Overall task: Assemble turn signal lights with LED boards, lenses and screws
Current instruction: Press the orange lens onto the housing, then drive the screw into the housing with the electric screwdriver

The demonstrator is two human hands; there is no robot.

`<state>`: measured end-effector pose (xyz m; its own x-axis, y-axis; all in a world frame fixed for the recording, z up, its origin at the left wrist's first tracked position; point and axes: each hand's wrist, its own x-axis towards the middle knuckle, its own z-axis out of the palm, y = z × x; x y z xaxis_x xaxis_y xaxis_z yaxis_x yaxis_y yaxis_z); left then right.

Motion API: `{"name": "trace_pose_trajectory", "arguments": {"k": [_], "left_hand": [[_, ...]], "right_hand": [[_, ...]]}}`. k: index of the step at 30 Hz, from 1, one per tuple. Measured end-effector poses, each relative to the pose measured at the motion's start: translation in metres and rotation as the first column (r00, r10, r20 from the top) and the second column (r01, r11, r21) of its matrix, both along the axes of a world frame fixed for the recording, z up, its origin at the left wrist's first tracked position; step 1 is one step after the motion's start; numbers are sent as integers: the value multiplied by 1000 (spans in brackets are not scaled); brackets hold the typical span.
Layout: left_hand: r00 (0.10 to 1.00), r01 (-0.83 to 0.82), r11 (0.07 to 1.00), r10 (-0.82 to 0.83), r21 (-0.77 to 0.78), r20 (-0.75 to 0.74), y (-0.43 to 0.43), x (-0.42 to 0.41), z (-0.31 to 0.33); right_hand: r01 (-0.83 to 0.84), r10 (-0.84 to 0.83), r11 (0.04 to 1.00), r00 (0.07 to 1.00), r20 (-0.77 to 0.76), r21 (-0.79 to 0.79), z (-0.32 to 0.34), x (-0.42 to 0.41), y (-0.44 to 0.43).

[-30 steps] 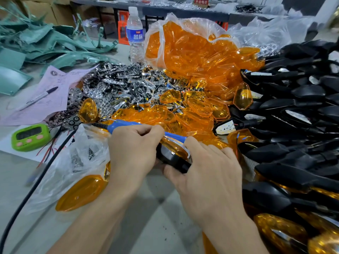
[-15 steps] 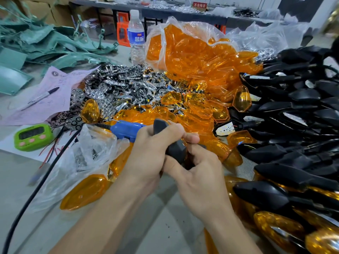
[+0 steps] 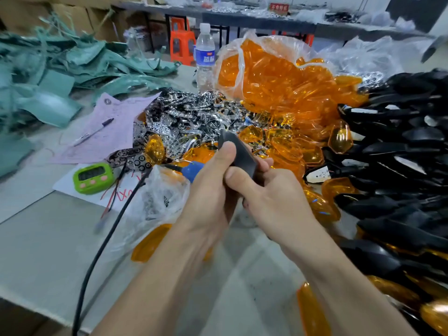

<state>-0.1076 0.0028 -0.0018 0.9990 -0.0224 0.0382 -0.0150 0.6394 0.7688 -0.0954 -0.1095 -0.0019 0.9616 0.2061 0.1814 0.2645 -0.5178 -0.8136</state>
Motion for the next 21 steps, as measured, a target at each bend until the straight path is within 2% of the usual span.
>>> {"name": "trace_pose_trajectory", "arguments": {"k": [3, 6, 9, 11, 13, 15, 17, 18, 21], "left_hand": [[982, -168, 982, 174, 86, -70, 20, -4, 7], [939, -318, 939, 331, 132, -94, 64, -8, 18], [927, -334, 929, 354, 157, -121, 107, -14, 21], [926, -319, 932, 345, 169, -153, 122, -17, 16], [916, -336, 924, 365, 180, -167, 128, -18, 9], [909, -347, 919, 379, 187, -172, 126, -19, 3], [903, -355, 913, 390, 201, -180, 124, -18, -2], [900, -358, 910, 396, 211, -180, 123, -18, -3], [882, -384, 873, 443, 300, -160, 120, -13, -5]], "right_hand": [[-161, 150, 982, 983, -109, -101, 8, 5, 10], [-167, 156, 970, 985, -72, -176, 17, 9, 19], [-100, 102, 990, 995, 16, -103, 21, 17, 43], [-204, 211, 958, 977, 16, -202, 20, 21, 70], [-334, 359, 839, 933, -23, -429, 14, 27, 97], [-359, 450, 667, 892, -31, -653, 4, 33, 119], [-340, 536, 512, 844, -16, -788, -7, 34, 131], [-339, 548, 490, 836, -18, -803, -11, 34, 136], [-373, 480, 613, 876, -47, -697, -21, 41, 137]]}}
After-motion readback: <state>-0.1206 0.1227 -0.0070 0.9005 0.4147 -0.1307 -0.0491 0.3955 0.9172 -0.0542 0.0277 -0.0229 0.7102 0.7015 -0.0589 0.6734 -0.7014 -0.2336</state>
